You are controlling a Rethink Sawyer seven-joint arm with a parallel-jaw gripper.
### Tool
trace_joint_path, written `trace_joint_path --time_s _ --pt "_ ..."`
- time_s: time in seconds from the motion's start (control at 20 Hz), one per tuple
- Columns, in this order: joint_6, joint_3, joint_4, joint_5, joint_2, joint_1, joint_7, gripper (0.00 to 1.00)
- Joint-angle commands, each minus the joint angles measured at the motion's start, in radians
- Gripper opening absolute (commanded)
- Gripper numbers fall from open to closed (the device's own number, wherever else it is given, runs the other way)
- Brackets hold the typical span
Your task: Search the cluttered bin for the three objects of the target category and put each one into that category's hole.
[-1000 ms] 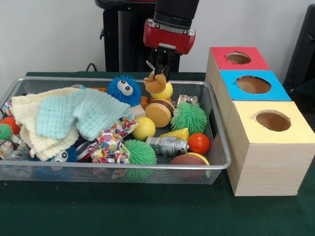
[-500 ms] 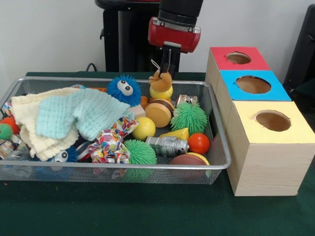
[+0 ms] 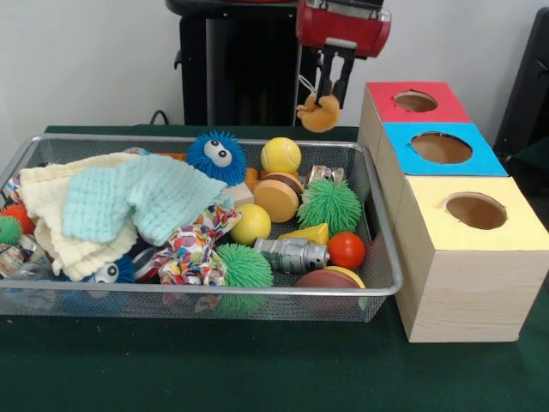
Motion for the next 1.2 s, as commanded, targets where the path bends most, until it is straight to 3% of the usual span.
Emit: trace_joint_path --time_s 0.05,0.95,1.2 --pt "0.143 0.037 0.095 0.059 -0.062 0.025 0.166 0.00" --pt "-0.024 -0.042 0.257 0.135 -0.061 0.178 0.291 0.00" --pt "-0.111 -0.037 0.310 0.170 -0.021 0.210 0.315 0.00"
